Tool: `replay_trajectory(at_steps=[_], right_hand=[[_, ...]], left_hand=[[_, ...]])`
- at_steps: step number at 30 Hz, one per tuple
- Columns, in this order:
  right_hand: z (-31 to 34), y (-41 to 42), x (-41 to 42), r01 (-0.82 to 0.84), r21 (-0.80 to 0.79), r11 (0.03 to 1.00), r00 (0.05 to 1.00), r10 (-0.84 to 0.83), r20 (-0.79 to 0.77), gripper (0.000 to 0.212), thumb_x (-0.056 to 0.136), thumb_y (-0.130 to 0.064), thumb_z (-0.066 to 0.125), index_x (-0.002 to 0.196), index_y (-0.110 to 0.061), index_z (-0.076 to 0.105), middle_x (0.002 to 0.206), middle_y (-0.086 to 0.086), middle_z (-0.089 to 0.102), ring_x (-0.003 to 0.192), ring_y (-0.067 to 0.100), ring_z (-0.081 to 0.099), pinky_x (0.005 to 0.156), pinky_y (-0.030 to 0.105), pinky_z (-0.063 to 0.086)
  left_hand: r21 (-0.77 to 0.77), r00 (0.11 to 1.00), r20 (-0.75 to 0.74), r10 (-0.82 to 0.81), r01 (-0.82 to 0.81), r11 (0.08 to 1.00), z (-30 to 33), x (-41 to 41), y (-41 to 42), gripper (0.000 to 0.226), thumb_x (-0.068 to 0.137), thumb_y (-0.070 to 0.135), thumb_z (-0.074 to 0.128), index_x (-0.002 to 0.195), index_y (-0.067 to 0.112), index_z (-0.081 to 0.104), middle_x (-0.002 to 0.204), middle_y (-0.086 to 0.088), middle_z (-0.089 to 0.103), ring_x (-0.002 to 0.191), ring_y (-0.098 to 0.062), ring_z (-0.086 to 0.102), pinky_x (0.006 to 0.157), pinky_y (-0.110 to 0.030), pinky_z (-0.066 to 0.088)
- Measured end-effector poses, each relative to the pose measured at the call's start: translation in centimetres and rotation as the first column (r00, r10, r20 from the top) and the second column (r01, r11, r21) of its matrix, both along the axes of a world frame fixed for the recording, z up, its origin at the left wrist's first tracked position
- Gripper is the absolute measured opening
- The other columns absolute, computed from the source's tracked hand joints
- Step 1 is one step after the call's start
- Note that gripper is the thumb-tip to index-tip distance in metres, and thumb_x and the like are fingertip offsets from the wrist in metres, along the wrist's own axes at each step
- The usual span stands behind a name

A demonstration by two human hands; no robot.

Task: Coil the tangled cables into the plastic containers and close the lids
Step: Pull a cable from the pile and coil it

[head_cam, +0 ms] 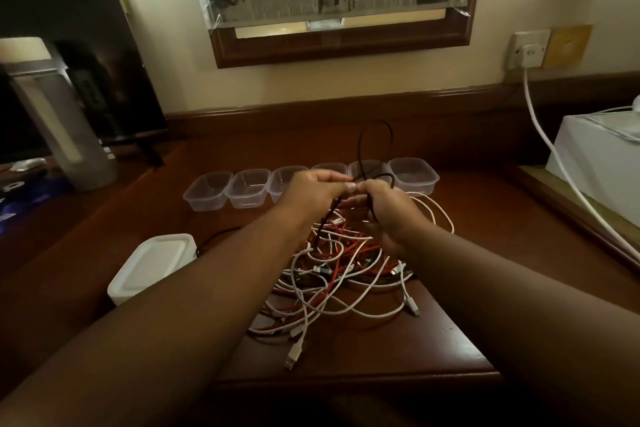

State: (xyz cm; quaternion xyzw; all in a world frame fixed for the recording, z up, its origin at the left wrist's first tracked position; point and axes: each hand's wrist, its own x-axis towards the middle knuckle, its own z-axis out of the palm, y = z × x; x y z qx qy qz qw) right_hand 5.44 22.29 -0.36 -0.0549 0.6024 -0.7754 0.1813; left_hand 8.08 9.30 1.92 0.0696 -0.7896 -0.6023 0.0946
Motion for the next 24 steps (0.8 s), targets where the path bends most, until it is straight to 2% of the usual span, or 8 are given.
replay_trajectory(at_steps=[3,5,9,12,14,17,21,24], right_hand=[[0.5,-0.5,0.4,-0.09,-0.257,0.962,0.995,0.098,0.018,0.034,0.104,-0.031,0.039,0.121,-0.009,0.059,0.095,0.013,0.074,0.089,0.024,0.071,0.088,0.041,0.053],[1.2,-0.4,0.4,-0.123,-0.295,0.948,0.99,0.136,0.026,0.036,0.104,-0.034,0.039,0.12,-0.009,0.06,0.101,0.016,0.073,0.095,0.028,0.07,0.094,0.045,0.051],[1.9,0.1,0.4,-0.131,-0.227,0.965,0.99,0.138,0.015,0.033,0.102,-0.037,0.041,0.091,-0.012,0.06,0.064,0.002,0.048,0.06,0.016,0.045,0.064,0.031,0.038],[2.8,1.1,-0.4,0.0,-0.288,0.958,1.0,-0.009,-0.029,0.031,0.099,-0.033,0.048,0.072,-0.019,0.051,0.058,-0.004,0.035,0.052,0.012,0.031,0.054,0.028,0.029],[3.7,1.8,-0.9,0.076,-0.369,0.926,0.995,-0.097,-0.038,0.033,0.099,-0.03,0.049,0.067,-0.02,0.046,0.057,-0.004,0.033,0.048,0.012,0.029,0.05,0.028,0.025],[5.0,2.8,-1.5,0.127,-0.443,0.887,0.988,-0.151,-0.019,0.036,0.098,-0.03,0.049,0.063,-0.021,0.044,0.055,-0.006,0.031,0.046,0.011,0.026,0.049,0.027,0.021],[5.8,3.7,-1.3,0.083,-0.4,0.913,0.991,-0.117,-0.063,0.038,0.098,-0.03,0.048,0.061,-0.021,0.044,0.053,-0.006,0.031,0.044,0.01,0.022,0.045,0.025,0.016],[5.7,4.3,-1.4,0.055,-0.261,0.964,0.987,-0.093,-0.134,0.037,0.097,-0.026,0.05,0.061,-0.021,0.047,0.052,-0.006,0.034,0.043,0.01,0.022,0.039,0.023,0.019]], left_hand=[[0.089,0.999,-0.05,-0.009,0.013,0.996,2.0,-0.3,0.9,0.014,0.089,0.015,0.071,0.103,0.015,0.073,0.093,-0.003,0.074,0.081,-0.016,0.072,0.063,-0.028,0.058],[0.14,0.996,-0.084,-0.021,0.033,0.99,3.1,-0.4,1.0,0.013,0.088,0.014,0.072,0.101,0.015,0.073,0.093,-0.004,0.074,0.084,-0.018,0.073,0.07,-0.035,0.062],[0.107,0.987,-0.158,-0.037,0.055,0.993,3.6,-0.6,1.1,0.012,0.09,0.021,0.071,0.1,0.016,0.072,0.094,-0.004,0.073,0.085,-0.016,0.072,0.076,-0.033,0.059],[0.052,0.988,-0.154,-0.008,0.017,0.998,2.0,-0.1,1.4,0.021,0.096,0.033,0.061,0.112,0.02,0.066,0.106,-0.005,0.067,0.086,-0.015,0.062,0.071,-0.028,0.049],[-0.035,0.987,-0.086,-0.138,0.136,0.99,0.2,0.4,1.6,0.023,0.097,0.037,0.056,0.116,0.024,0.062,0.11,-0.006,0.065,0.089,-0.018,0.062,0.076,-0.031,0.05],[-0.349,0.942,0.068,-0.328,0.33,0.877,-2.4,0.7,1.3,0.024,0.097,0.036,0.057,0.118,0.024,0.058,0.111,-0.001,0.064,0.094,-0.016,0.064,0.078,-0.028,0.052],[-0.656,0.967,0.079,-0.243,0.234,0.717,-5.3,-0.3,-1.7,0.021,0.1,0.032,0.056,0.109,0.017,0.068,0.102,0.0,0.067,0.09,-0.012,0.063,0.079,-0.031,0.052],[-0.686,0.996,0.051,-0.079,0.092,0.721,-5.7,-1.2,-4.5,0.019,0.099,0.034,0.056,0.089,0.022,0.066,0.08,0.003,0.063,0.072,-0.011,0.058,0.068,-0.033,0.049]])
